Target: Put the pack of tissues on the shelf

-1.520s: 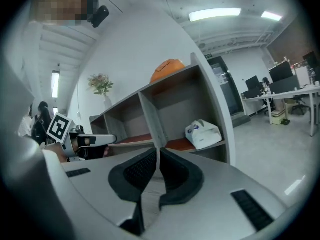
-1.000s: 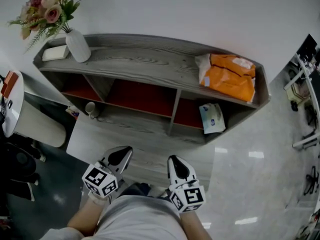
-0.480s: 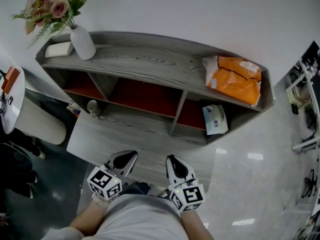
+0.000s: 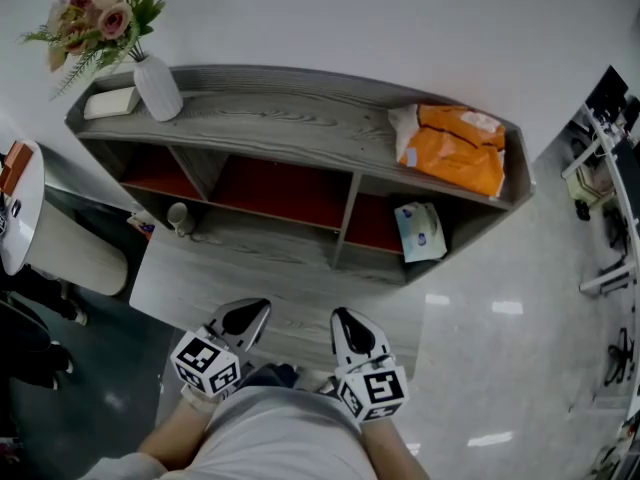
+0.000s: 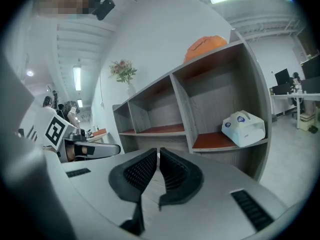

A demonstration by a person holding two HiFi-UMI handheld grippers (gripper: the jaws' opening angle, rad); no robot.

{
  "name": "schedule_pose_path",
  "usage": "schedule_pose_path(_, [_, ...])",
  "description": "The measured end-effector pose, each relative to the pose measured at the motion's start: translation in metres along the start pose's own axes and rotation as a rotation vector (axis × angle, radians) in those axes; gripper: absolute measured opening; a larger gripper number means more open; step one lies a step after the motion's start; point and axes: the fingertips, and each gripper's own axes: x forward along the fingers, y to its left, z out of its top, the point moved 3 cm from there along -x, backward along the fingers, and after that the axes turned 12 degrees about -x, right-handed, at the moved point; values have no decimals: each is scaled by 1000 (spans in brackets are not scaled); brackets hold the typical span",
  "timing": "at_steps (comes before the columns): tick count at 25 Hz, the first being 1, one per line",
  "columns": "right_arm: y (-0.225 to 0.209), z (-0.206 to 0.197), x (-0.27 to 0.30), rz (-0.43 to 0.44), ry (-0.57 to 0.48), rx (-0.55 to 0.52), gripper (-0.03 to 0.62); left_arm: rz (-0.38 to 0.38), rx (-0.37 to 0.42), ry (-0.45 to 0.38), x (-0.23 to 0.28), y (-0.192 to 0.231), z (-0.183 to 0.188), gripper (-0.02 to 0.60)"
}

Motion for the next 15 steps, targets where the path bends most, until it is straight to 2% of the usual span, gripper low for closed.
schedule_pose_path(15, [-14,2,-24,-65,-12,3,31,-28,17,-16,3,-13,5,15])
